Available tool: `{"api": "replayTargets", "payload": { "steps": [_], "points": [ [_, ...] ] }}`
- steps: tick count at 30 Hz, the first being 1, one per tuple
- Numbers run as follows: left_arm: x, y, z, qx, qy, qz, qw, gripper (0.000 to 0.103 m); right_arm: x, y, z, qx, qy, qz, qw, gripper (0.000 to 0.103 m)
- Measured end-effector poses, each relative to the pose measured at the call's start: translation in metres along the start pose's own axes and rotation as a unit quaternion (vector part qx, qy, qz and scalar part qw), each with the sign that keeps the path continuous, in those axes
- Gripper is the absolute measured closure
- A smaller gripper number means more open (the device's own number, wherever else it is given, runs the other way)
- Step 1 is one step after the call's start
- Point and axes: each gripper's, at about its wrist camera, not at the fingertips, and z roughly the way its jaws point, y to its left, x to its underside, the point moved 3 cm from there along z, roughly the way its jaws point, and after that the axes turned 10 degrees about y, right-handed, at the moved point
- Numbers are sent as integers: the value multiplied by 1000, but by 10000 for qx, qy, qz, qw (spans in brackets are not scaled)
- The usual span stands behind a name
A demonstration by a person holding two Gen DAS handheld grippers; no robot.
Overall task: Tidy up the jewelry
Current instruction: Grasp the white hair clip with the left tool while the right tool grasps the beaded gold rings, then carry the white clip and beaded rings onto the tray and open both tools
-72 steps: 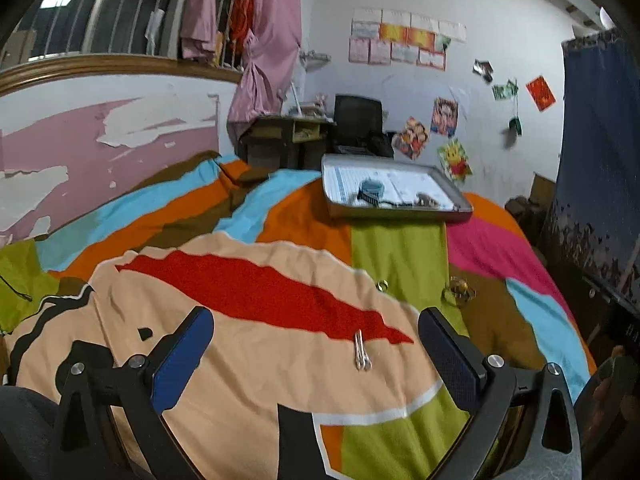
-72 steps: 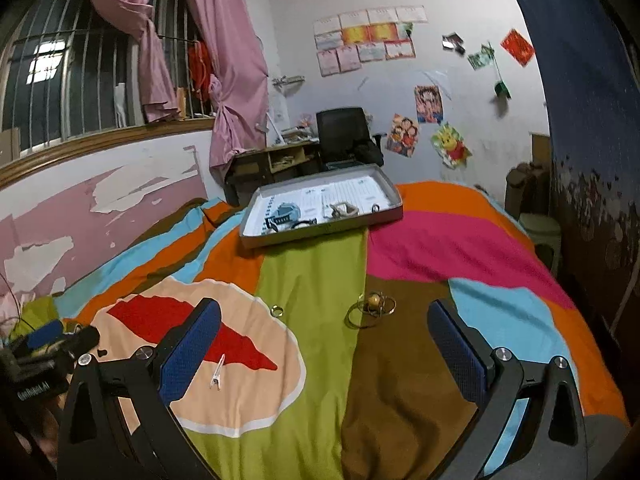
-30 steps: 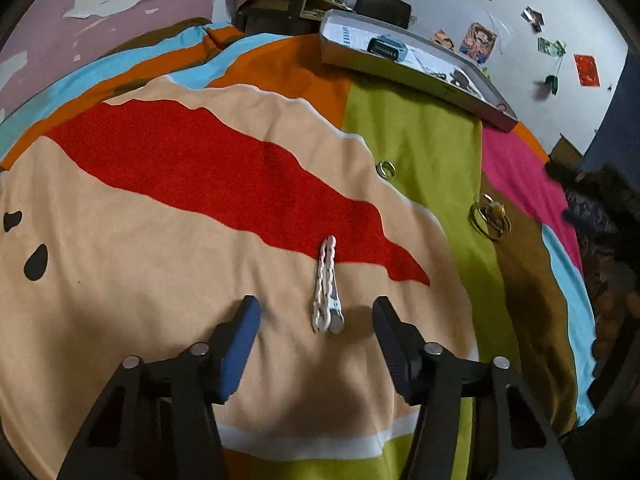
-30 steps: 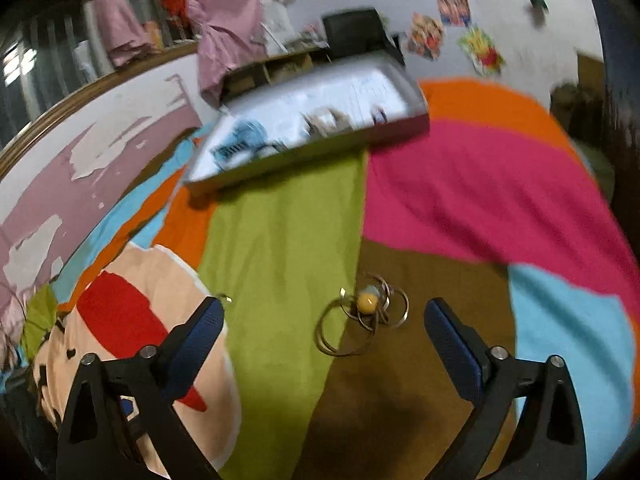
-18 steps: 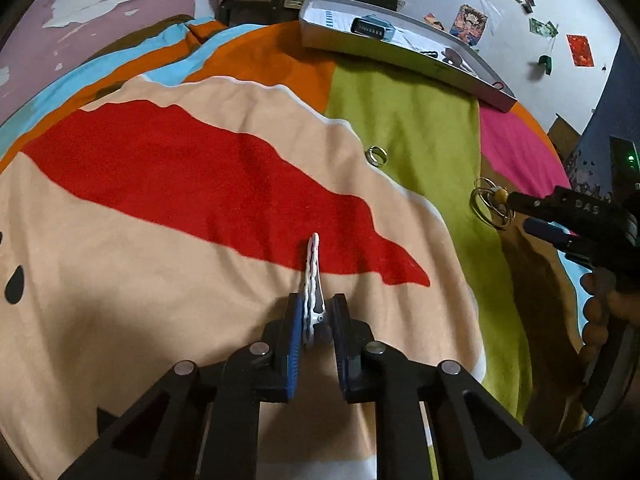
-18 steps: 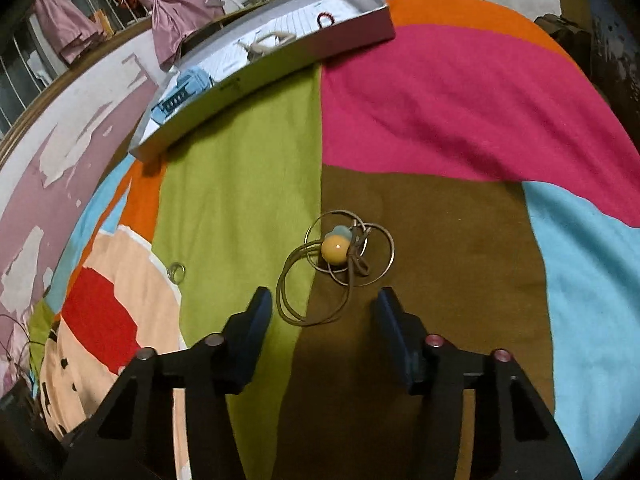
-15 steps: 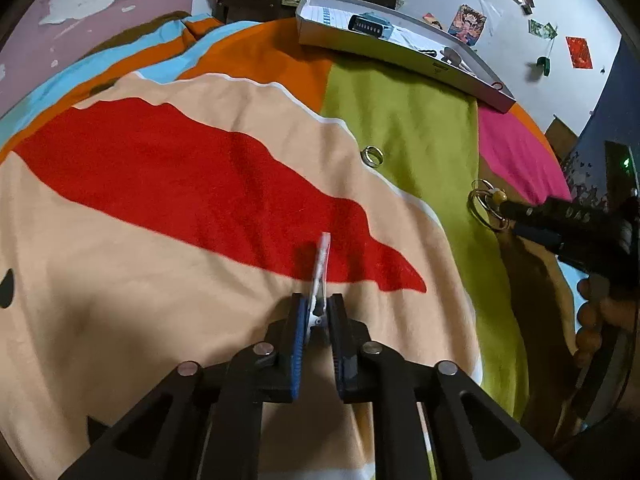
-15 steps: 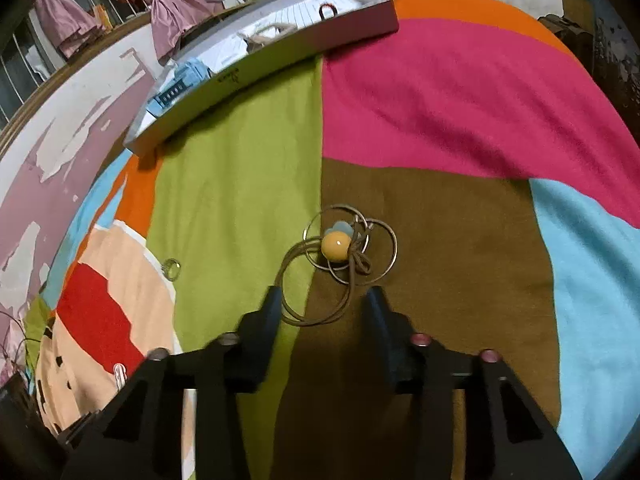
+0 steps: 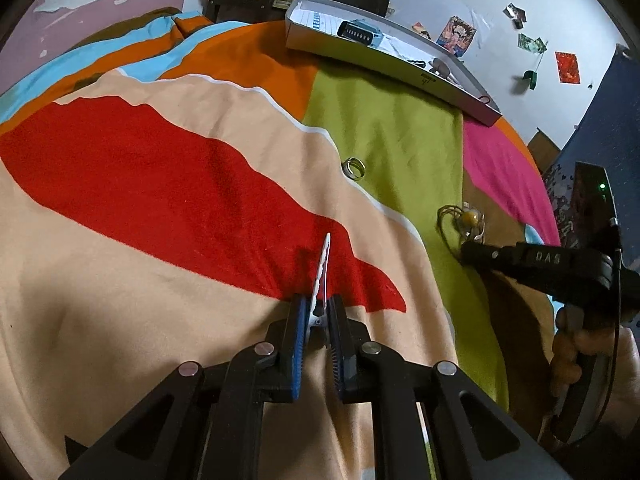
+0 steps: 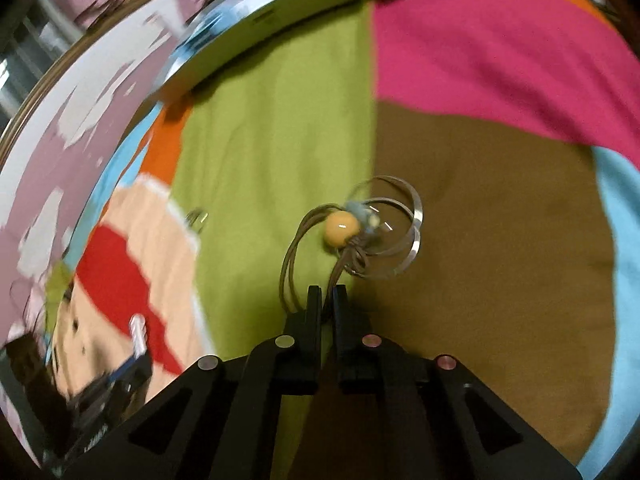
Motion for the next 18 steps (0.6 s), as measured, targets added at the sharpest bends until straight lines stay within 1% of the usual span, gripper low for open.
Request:
{"api": "replayTargets", "payload": {
  "steps": [3, 6, 9, 11, 13, 18],
  "points": [
    [1, 1, 0, 35, -11, -36, 10000, 92, 4, 17, 7, 45, 184, -362, 9992, 99],
    [1, 1, 0, 37, -33, -40, 10000, 92, 6, 25, 7, -8, 179, -431, 9989, 100],
    [1, 0, -2, 48, -72, -47, 10000, 92, 5, 31, 2, -171, 70, -465, 9987, 100],
    [1, 1, -3, 77, -92, -84, 9999, 92, 4, 37, -6, -439, -47, -447, 9980, 100],
    [2, 1, -3, 79, -84, -97, 9999, 92, 4, 43, -14, -601, -183, -494, 9968, 100],
    [3, -1, -3, -18, -110, 6, 9999, 92, 7, 50, -34, -923, -469, -499, 9934, 101]
  ]
}}
